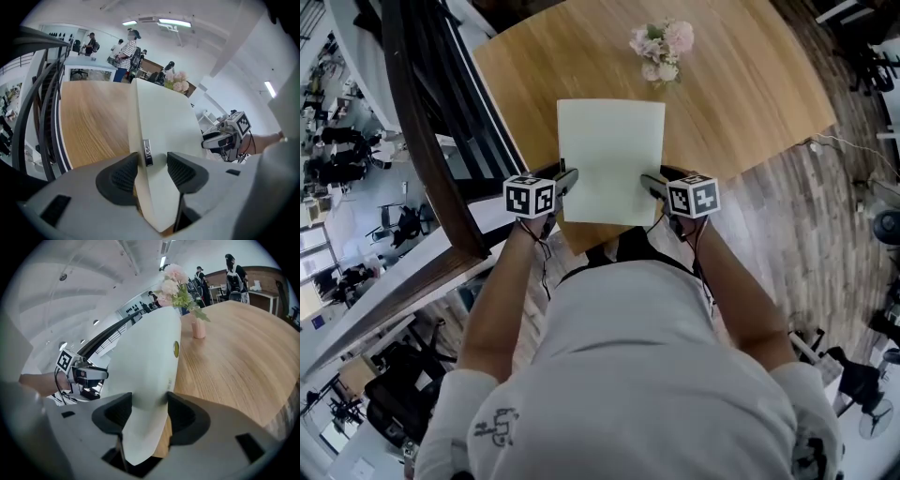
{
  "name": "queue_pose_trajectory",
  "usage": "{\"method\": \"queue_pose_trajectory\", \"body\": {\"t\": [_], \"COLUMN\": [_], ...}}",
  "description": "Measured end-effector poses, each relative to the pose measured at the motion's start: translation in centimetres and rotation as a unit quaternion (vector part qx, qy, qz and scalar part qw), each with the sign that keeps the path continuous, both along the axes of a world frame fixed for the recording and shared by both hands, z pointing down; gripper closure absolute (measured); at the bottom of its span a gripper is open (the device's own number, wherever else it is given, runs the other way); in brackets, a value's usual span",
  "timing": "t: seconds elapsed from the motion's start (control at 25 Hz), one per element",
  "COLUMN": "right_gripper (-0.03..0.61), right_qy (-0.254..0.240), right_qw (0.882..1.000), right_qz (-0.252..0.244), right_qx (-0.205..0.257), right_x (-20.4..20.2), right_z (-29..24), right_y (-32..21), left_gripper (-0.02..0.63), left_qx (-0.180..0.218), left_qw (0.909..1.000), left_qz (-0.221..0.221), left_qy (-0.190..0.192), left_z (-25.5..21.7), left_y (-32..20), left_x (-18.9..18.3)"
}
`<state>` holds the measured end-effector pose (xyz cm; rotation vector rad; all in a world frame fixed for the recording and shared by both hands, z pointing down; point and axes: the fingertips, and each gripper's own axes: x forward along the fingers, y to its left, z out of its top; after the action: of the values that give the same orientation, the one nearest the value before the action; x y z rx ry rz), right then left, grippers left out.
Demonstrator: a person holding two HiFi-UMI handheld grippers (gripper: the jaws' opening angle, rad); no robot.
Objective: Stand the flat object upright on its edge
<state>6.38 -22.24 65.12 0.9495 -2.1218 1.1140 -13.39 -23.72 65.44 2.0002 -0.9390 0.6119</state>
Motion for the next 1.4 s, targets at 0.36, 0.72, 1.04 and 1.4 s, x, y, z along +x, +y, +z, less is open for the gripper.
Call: {"method": "queue_pose_trajectory", "body": {"t": [0.36, 0.72, 1.04, 1.4], "right_gripper": [0.336, 0.337, 0.339, 0.344], "right_qy": [0.027, 0.037, 0.073, 0.086], "right_qw": [0.995, 0.981, 0.967, 0.952], "right_qz": [0.005, 0.003, -0.005, -0.012], "right_qx": [0.093, 0.188, 0.244, 0.293], "right_x": [-0.1, -0.5, 0.2, 0.7], "right_z": [-4.1, -6.7, -7.6, -8.0], "right_y": [-0.3, -1.4, -2.4, -4.5], "left_gripper": [0.411, 0.411, 0.413, 0.414], "left_qx": [0.106, 0.201, 0.253, 0.287], "left_qw": [0.9941, 0.9784, 0.9654, 0.9543], "left_qz": [0.001, 0.003, -0.004, -0.027], "left_qy": [-0.023, -0.047, -0.064, -0.080], "left_z": [-4.7, -7.9, -9.0, -9.2], "left_y": [-0.5, -1.5, -2.2, -3.7], "left_x": [-0.1, -0.3, 0.4, 1.0]}}
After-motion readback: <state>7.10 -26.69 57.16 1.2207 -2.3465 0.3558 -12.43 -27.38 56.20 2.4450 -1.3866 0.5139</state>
